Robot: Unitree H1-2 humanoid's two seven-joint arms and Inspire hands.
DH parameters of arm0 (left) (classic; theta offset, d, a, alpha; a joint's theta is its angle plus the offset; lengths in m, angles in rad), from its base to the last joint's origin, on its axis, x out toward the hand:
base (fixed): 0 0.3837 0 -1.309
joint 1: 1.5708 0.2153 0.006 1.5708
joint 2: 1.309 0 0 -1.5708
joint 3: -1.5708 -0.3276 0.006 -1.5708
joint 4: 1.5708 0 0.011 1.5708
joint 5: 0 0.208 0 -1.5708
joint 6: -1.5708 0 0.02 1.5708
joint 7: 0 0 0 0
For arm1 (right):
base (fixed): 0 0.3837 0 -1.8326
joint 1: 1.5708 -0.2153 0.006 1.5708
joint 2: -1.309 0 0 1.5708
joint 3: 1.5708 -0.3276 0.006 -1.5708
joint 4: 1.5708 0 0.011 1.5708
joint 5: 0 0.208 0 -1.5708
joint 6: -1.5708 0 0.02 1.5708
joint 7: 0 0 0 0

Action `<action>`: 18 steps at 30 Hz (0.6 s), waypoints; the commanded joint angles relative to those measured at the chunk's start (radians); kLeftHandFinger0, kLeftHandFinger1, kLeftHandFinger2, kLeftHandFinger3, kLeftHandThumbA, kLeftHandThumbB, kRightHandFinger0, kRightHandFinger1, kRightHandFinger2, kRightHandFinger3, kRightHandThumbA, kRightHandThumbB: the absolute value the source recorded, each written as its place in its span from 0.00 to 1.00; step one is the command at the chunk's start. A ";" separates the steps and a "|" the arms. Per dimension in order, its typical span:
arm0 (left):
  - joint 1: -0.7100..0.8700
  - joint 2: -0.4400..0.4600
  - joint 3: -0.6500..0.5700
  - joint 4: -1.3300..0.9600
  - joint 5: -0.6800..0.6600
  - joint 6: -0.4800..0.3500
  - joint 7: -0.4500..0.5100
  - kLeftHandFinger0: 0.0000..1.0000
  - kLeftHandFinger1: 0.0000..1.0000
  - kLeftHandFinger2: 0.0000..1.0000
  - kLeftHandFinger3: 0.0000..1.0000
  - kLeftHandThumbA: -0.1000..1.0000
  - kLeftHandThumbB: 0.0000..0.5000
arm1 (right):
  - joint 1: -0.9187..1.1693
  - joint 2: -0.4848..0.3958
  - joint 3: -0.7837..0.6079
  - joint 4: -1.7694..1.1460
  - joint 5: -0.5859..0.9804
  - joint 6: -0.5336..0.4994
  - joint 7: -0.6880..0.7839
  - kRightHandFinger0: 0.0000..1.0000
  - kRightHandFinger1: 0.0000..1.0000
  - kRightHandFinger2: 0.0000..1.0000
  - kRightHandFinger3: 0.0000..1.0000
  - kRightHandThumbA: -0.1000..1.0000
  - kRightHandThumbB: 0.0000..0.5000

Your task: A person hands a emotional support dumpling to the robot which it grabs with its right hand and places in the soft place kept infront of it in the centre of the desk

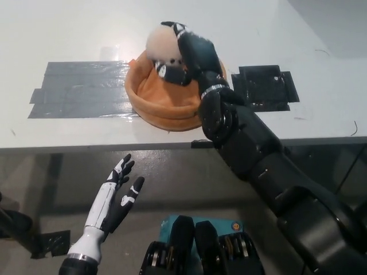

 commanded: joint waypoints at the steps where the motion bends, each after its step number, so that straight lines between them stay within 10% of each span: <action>1: -0.027 0.010 0.004 -0.030 0.000 -0.020 -0.001 1.00 1.00 1.00 1.00 0.86 0.04 | -0.084 -0.011 0.016 -0.009 0.018 0.022 0.151 1.00 1.00 1.00 1.00 0.79 0.82; 10: -0.020 0.008 0.003 -0.031 0.002 -0.014 0.002 1.00 1.00 1.00 1.00 0.85 0.03 | -0.048 -0.045 -0.019 -0.173 0.062 -0.010 0.209 1.00 1.00 1.00 1.00 0.99 0.99; 18: -0.020 0.004 0.003 -0.031 0.005 -0.014 0.006 1.00 1.00 1.00 1.00 0.85 0.06 | 0.015 -0.075 -0.101 -0.512 0.127 0.009 0.240 1.00 1.00 1.00 1.00 0.95 0.94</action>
